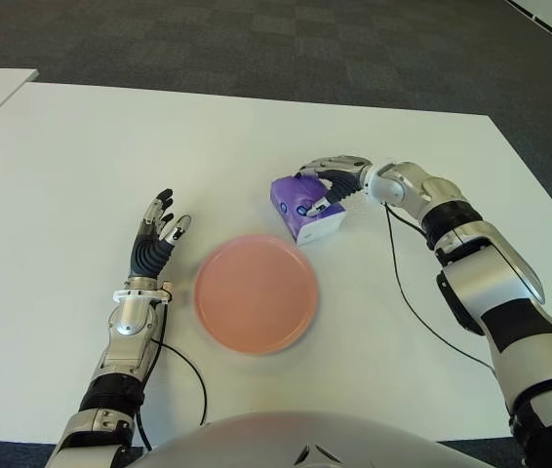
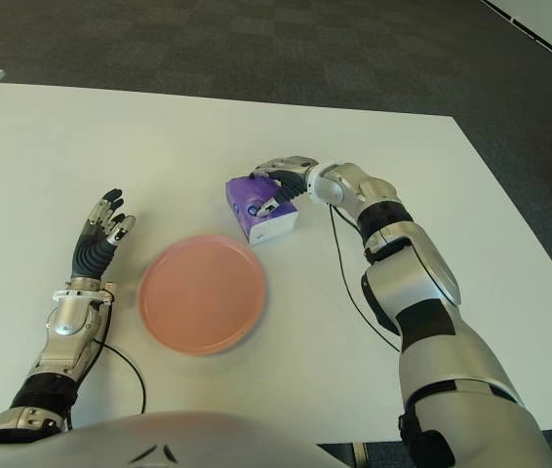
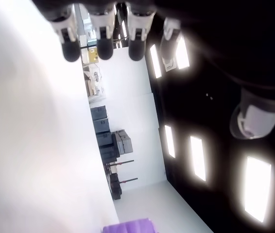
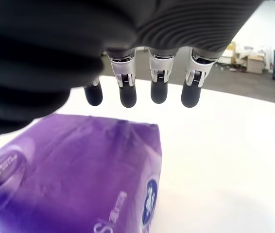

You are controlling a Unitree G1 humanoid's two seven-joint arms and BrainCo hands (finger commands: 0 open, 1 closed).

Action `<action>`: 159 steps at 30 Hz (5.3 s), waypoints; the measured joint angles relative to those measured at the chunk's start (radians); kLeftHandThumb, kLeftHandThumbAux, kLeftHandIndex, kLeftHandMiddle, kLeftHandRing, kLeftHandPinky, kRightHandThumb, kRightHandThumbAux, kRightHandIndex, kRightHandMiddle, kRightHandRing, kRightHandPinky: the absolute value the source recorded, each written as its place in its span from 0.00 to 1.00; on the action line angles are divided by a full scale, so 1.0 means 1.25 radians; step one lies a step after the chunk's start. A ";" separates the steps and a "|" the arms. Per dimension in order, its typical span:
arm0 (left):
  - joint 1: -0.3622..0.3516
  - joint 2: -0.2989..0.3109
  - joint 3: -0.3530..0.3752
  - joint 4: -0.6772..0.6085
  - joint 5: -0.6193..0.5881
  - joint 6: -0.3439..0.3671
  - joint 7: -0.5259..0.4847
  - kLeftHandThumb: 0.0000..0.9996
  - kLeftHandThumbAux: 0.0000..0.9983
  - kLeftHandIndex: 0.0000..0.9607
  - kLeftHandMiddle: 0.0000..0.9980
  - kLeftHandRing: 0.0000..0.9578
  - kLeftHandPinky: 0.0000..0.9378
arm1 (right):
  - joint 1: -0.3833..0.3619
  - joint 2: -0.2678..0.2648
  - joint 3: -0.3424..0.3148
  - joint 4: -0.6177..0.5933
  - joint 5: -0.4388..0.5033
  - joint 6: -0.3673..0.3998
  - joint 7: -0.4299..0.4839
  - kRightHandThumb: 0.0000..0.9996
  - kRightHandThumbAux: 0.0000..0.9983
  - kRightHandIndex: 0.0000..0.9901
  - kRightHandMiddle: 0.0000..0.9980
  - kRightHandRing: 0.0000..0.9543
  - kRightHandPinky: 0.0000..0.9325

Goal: Put the tissue paper into the plate.

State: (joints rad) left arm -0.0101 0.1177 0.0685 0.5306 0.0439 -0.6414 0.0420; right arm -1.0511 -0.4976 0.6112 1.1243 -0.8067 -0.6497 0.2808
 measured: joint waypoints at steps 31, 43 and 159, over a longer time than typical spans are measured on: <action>0.009 -0.003 -0.002 -0.016 -0.014 0.045 -0.001 0.00 0.47 0.00 0.00 0.00 0.00 | -0.060 -0.151 -0.106 -0.226 0.161 0.082 0.436 0.28 0.26 0.00 0.00 0.00 0.07; 0.010 -0.003 -0.002 -0.013 -0.020 0.043 -0.001 0.00 0.47 0.00 0.00 0.00 0.00 | 0.017 -0.185 -0.160 -0.365 0.205 0.163 0.445 0.29 0.24 0.01 0.00 0.01 0.11; 0.017 -0.004 0.000 -0.011 -0.023 0.041 -0.016 0.00 0.46 0.00 0.00 0.00 0.00 | 0.294 -0.103 -0.157 -0.389 0.127 -0.025 0.010 0.25 0.36 0.01 0.00 0.00 0.00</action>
State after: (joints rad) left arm 0.0108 0.1126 0.0686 0.5165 0.0157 -0.5901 0.0221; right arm -0.6838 -0.6265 0.4152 0.6375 -0.6481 -0.6808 0.2936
